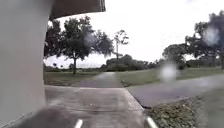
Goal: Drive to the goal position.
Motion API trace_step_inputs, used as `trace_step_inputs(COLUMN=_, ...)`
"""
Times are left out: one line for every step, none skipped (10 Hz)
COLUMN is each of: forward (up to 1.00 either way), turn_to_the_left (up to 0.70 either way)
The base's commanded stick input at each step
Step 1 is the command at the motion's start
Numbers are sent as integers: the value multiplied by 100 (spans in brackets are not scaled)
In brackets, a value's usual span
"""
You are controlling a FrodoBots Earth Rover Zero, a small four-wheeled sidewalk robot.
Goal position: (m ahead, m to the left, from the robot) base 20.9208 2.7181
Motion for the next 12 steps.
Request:
trace_step_inputs(forward=85, turn_to_the_left=0)
trace_step_inputs(forward=85, turn_to_the_left=0)
trace_step_inputs(forward=85, turn_to_the_left=0)
trace_step_inputs(forward=85, turn_to_the_left=15)
trace_step_inputs(forward=85, turn_to_the_left=31)
trace_step_inputs(forward=85, turn_to_the_left=27)
trace_step_inputs(forward=85, turn_to_the_left=17)
trace_step_inputs(forward=85, turn_to_the_left=8)
trace_step_inputs(forward=85, turn_to_the_left=1)
trace_step_inputs(forward=85, turn_to_the_left=0)
trace_step_inputs(forward=85, turn_to_the_left=0)
trace_step_inputs(forward=85, turn_to_the_left=0)
